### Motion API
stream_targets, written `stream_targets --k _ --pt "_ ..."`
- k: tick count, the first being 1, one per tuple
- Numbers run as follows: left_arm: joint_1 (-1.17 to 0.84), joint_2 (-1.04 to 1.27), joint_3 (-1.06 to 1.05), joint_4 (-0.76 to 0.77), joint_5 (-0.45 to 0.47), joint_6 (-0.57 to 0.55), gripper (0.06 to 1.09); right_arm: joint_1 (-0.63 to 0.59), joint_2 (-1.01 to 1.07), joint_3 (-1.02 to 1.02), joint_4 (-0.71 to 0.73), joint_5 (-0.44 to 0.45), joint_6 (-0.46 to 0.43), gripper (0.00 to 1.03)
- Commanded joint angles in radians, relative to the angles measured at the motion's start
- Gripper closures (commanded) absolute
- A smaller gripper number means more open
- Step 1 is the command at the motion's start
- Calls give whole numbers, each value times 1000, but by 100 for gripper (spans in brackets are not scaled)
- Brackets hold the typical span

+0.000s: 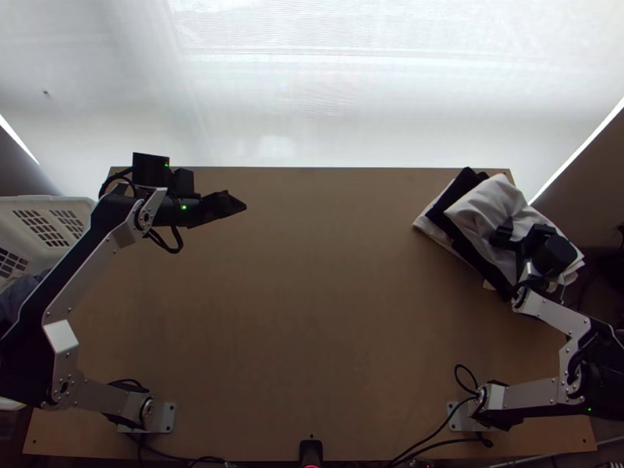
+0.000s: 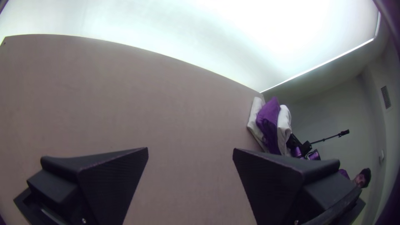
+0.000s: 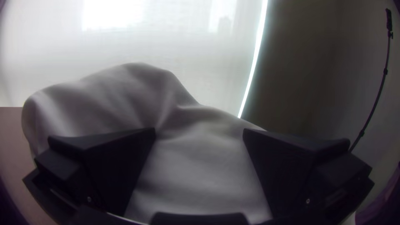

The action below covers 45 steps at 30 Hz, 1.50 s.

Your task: Fold the t-shirt

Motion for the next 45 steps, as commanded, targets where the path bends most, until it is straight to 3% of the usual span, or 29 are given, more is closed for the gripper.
stream_targets --k 1,5,9,19,23,27,30,34,40,45 --pt "15 -22 -6 4 -4 8 10 32 -21 -48 80 56 32 5" --pt "15 -25 0 3 -4 2 10 119 -206 -2 54 118 60 5" --pt "14 -22 -8 4 -4 -9 10 225 -220 84 40 168 51 5" --pt "17 -63 -29 4 -11 -15 10 371 165 187 48 209 47 5" --pt "64 -94 -32 4 -37 -2 10 389 186 196 42 232 26 4" --pt "133 -154 -31 41 -89 21 10 440 -1 206 -26 237 -3 4" --pt "167 -264 -83 153 -220 55 10 493 -170 194 -43 238 -12 4" --pt "228 -480 -338 454 -289 71 10 553 -483 116 -56 238 -111 4" --pt "257 -773 -634 526 -396 29 10 602 -1004 -160 -104 237 -106 4" --pt "333 -1025 -927 633 -471 95 10 601 -1239 -312 -172 235 -107 5"
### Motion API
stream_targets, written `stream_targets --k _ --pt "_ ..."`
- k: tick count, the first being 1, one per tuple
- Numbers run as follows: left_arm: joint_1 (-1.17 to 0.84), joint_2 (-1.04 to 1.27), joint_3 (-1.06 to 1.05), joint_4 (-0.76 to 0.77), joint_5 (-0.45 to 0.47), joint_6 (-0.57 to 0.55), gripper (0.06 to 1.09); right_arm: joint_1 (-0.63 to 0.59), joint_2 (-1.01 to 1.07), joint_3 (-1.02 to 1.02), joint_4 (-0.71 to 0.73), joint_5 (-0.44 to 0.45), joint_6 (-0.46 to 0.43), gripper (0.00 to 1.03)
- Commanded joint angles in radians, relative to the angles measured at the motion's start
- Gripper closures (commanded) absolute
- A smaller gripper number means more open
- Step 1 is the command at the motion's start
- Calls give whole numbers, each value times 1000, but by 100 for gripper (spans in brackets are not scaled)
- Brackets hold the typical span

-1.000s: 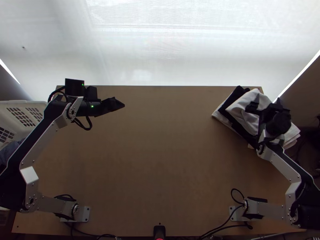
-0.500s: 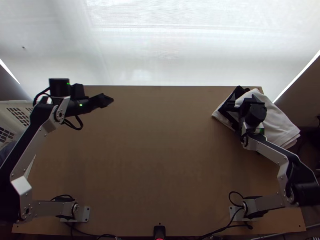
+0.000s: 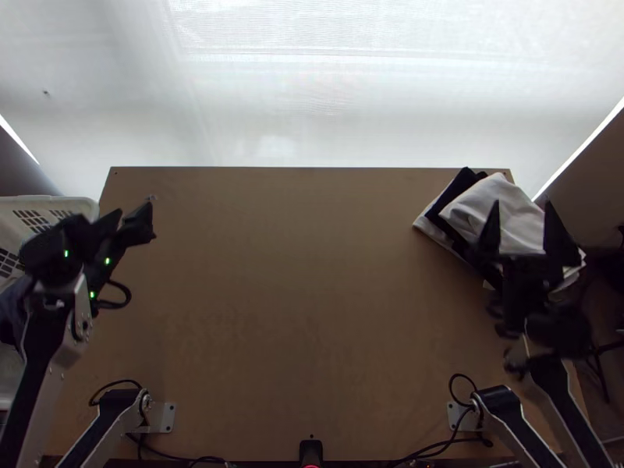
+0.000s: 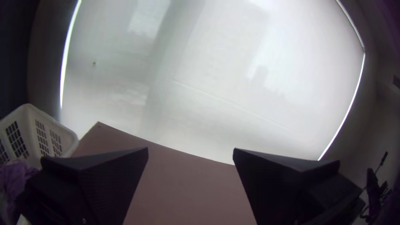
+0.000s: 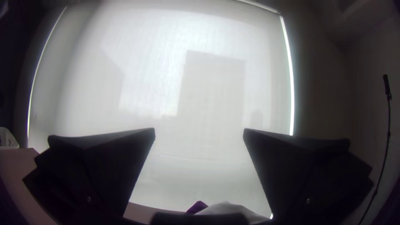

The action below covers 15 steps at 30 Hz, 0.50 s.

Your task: Fold the t-shirt

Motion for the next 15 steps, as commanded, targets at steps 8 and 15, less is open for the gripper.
stream_targets --k 8,15 --pt "154 -859 -619 92 -85 56 10 26 -668 -354 -300 -21 -1 4" --pt "186 -859 -685 23 -91 89 10 -37 -668 -366 -643 -21 208 5"
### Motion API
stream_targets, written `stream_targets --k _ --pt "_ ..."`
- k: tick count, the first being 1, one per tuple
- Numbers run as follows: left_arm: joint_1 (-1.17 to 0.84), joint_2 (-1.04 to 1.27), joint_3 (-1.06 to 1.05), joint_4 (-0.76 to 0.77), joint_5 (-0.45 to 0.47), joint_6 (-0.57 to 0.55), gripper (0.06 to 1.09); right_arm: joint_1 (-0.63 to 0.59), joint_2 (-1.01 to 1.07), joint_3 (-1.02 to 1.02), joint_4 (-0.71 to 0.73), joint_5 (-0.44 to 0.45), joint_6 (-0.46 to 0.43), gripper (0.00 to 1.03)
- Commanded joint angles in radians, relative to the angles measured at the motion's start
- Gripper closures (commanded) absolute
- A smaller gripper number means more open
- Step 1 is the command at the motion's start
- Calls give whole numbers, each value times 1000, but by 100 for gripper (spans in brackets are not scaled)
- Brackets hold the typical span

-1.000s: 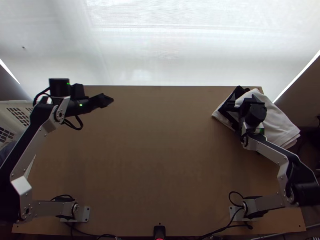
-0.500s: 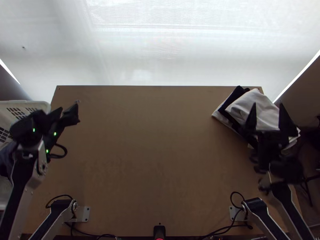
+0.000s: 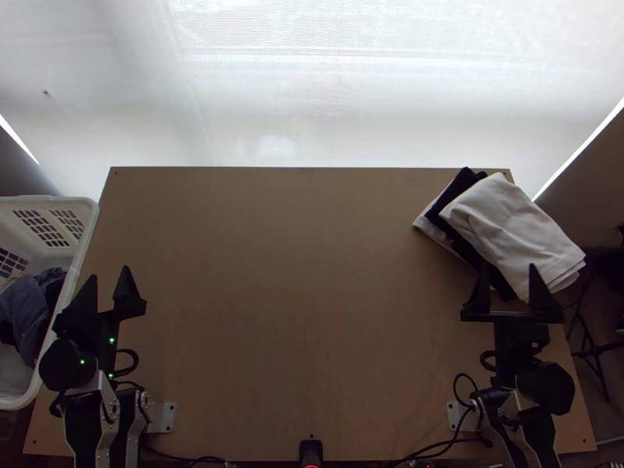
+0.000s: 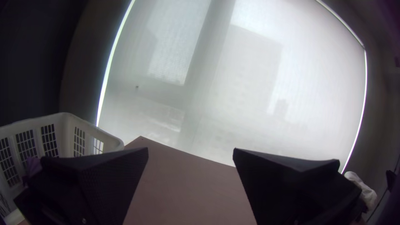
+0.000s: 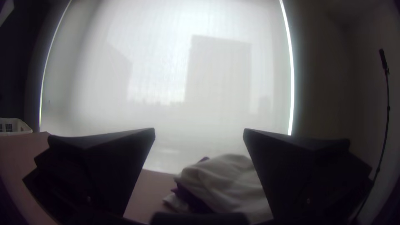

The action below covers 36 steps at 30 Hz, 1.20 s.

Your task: Fold the t-shirt

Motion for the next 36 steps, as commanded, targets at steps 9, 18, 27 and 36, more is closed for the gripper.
stream_targets --k 9,18,27,36 --pt "30 -121 -155 -180 -9 91 10 -69 -71 -47 -505 -1 320 4" --pt "12 -114 -155 -181 -12 88 10 -74 -69 -48 -517 -3 366 5" --pt "13 -125 -155 -178 -12 90 10 -72 -69 -48 -517 -3 366 4" --pt "13 -125 -155 -178 -12 88 10 -72 -69 -48 -517 -3 366 4"
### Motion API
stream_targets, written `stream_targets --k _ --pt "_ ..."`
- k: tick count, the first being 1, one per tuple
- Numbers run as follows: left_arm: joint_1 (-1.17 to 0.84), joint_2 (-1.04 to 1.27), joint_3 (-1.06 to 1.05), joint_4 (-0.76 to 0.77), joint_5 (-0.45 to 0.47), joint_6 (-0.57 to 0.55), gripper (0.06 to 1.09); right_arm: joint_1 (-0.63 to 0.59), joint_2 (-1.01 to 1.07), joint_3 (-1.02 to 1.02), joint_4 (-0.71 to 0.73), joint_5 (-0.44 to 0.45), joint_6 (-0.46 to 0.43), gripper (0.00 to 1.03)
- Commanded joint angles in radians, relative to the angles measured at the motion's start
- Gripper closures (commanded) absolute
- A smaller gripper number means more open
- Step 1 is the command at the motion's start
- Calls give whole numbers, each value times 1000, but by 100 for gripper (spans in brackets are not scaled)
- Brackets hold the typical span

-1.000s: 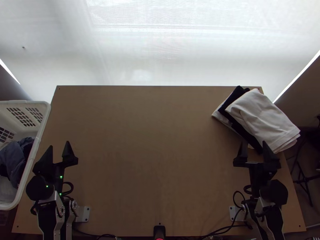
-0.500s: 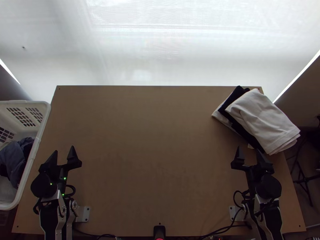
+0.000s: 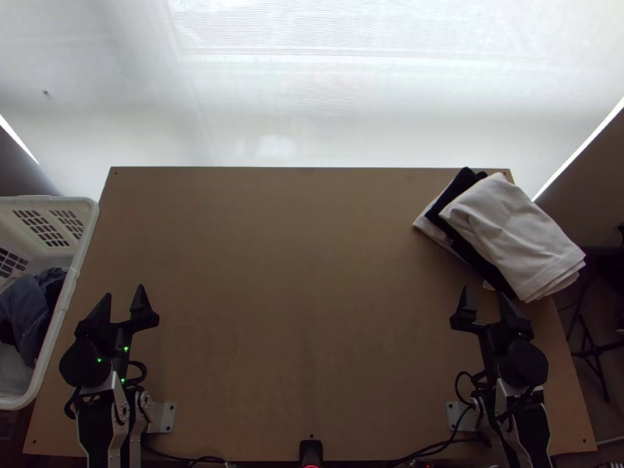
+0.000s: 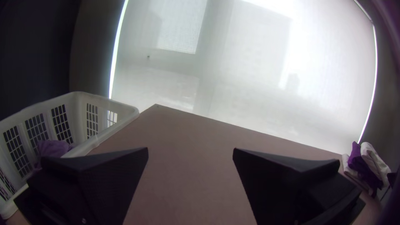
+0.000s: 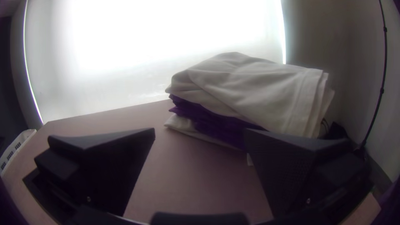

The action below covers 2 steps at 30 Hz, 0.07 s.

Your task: Fold the t-shirt

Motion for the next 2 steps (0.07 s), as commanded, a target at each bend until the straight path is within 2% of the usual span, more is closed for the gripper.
stream_targets --k 1,2 --pt "0 -1 -1 -2 2 0 10 1 0 0 -1 1 1 4" --pt "0 -1 -1 -2 2 2 10 1 0 0 -1 1 1 4"
